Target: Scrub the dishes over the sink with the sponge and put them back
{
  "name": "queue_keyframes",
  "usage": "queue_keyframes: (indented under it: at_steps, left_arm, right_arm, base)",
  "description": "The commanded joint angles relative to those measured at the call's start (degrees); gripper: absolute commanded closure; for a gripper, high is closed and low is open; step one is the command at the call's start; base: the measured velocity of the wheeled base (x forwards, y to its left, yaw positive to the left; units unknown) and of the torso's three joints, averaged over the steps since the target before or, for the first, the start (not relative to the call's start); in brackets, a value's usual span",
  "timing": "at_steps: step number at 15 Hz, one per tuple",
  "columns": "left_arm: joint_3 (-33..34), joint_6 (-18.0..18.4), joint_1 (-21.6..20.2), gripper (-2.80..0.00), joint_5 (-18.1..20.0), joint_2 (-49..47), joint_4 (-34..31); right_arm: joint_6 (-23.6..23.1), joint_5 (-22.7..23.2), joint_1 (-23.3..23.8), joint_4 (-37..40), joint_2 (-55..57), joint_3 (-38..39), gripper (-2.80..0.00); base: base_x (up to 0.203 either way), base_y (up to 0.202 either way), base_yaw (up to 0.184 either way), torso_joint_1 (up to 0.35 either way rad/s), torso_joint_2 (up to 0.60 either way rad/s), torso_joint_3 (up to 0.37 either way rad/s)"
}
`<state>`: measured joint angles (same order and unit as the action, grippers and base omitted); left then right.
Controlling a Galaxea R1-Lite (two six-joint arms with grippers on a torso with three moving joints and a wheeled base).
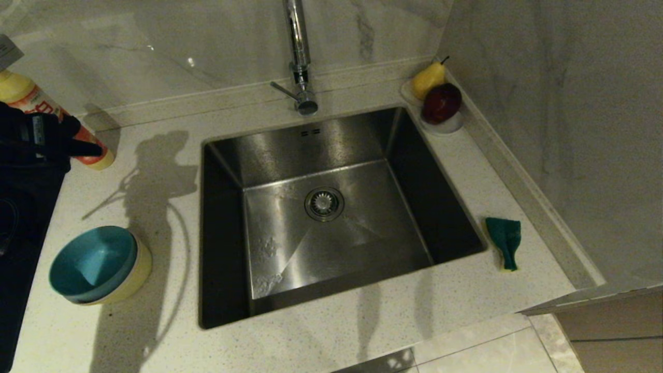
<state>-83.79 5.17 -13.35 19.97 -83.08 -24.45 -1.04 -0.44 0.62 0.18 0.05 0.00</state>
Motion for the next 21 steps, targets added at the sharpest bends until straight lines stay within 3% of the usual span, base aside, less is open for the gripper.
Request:
queue_keyframes:
  at_steps: [1,11,13,16,17,19,21]
  left_arm:
    - [0.64,1.04,1.10,0.00,-1.99,-0.85,3.61]
    - [14.53,10.29,2.18,0.00,-4.04,19.24,6.46]
    - [19.34,10.64,3.59,0.00,-7.55,25.35,9.79]
    - [30.97,10.60,4.50,0.00,-11.21,35.83,19.65]
    - [34.07,10.53,6.53,0.00,-12.60,38.87,20.98]
    - [41.50,10.56,12.36,0.00,-20.93,45.57,22.19]
    - [47.05,9.96,14.65,0.00,-24.65,52.00,22.58]
  right_arm:
    - [-0.02,0.00,-0.01,-0.01,0.04,0.00,0.00]
    - [-0.02,0.00,-0.01,-0.01,0.04,0.00,0.00]
    - [-0.02,0.05,-0.01,-0.01,0.04,0.00,0.00]
    - [-0.02,0.00,-0.01,-0.01,0.04,0.00,0.00]
    - [-0.02,0.00,-0.01,-0.01,0.04,0.00,0.00]
    - [-0.02,0.00,-0.01,-0.01,0.10,0.00,0.00]
    - [-0.02,0.00,-0.01,-0.01,0.04,0.00,0.00]
  base:
    - [0.000,0.000,0.000,0.000,0.00,0.000]
    - [0.000,0.000,0.000,0.000,0.00,0.000]
    - [0.000,0.000,0.000,0.000,0.00,0.000]
    - [0.000,0.000,0.000,0.000,0.00,0.000]
    - [0.000,0.000,0.000,0.000,0.00,0.000]
    - [0.000,0.000,0.000,0.000,0.00,0.000]
    - [0.000,0.000,0.000,0.000,0.00,0.000]
